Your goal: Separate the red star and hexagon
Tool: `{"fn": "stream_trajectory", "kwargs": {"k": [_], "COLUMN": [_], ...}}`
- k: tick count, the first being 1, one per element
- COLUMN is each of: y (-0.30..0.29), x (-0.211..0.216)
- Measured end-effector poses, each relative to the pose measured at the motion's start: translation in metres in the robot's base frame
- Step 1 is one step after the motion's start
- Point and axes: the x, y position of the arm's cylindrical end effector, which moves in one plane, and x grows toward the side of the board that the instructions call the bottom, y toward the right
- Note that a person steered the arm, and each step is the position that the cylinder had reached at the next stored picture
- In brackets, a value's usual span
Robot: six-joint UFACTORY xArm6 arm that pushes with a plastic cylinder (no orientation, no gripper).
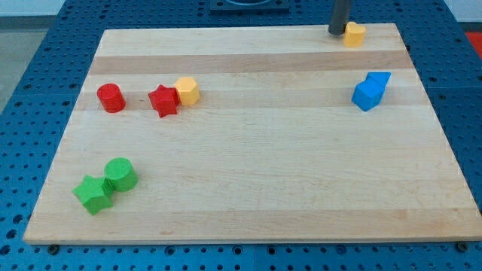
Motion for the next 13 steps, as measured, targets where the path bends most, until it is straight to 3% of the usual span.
{"fn": "stream_trajectory", "kwargs": {"k": [2, 3, 9, 11, 13], "y": [0.011, -0.017, -0.283, -0.342, -0.355], "x": [0.005, 0.005, 0.08, 0.1, 0.129]}}
